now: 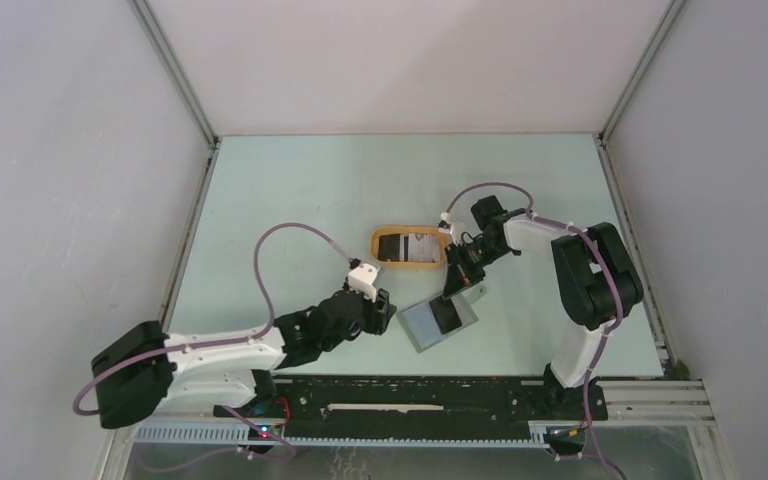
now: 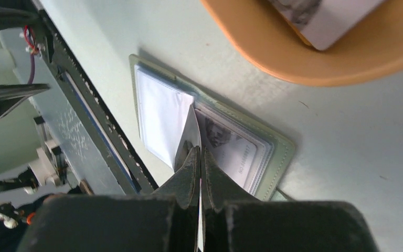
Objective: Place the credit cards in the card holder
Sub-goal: Insert the credit card into the card holder.
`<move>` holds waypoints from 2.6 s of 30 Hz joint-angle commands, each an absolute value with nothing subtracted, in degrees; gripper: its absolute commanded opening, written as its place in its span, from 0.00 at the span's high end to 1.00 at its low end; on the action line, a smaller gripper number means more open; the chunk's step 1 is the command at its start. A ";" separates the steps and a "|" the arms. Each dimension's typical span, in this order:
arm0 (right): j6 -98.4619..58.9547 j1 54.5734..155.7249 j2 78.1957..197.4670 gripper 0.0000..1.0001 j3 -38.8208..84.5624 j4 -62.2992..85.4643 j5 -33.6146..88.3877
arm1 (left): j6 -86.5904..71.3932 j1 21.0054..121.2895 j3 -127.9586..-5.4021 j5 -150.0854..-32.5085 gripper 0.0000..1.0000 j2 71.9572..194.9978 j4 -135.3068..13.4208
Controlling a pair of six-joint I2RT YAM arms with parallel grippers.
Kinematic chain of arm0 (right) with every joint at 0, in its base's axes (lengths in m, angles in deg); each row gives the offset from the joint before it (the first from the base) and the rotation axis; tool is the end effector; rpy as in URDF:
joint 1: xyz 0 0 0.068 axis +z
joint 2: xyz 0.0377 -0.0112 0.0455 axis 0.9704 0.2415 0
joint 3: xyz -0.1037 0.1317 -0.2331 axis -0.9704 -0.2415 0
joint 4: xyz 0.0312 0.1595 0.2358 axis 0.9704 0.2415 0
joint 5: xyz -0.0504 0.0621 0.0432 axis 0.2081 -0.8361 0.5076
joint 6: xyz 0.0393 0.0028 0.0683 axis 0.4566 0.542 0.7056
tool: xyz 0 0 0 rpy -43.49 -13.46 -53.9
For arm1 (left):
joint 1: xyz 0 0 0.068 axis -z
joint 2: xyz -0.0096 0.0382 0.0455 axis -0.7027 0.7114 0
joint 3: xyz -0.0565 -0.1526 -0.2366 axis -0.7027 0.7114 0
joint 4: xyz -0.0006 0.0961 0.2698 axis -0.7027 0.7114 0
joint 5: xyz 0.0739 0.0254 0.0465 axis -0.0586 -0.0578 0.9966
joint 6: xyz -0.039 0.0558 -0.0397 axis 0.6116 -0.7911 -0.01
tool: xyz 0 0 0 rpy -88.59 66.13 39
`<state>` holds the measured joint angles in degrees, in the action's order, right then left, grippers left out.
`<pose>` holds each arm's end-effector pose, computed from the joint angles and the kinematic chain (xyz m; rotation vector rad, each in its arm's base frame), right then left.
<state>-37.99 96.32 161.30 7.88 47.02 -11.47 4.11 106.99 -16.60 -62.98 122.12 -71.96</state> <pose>0.3096 0.1667 0.1196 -0.8631 2.6526 1.2128 0.1415 -0.2200 0.1610 0.4899 2.0311 -0.5650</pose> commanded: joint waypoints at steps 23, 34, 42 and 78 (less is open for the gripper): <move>-31.62 100.26 159.55 1.00 6.94 42.63 -6.33 | 15.60 100.19 -11.20 -79.81 0.51 120.86 -82.59; -31.55 98.94 160.58 1.00 7.44 43.48 -13.65 | 17.39 97.67 -12.17 -87.61 0.60 126.80 -86.68; -30.48 98.57 162.27 1.00 7.55 43.11 -15.14 | 18.95 95.84 -13.85 -93.23 0.64 132.85 -87.49; -30.24 101.47 163.13 0.77 8.44 44.17 -12.39 | 20.28 93.70 -17.52 -100.22 0.67 141.10 -87.45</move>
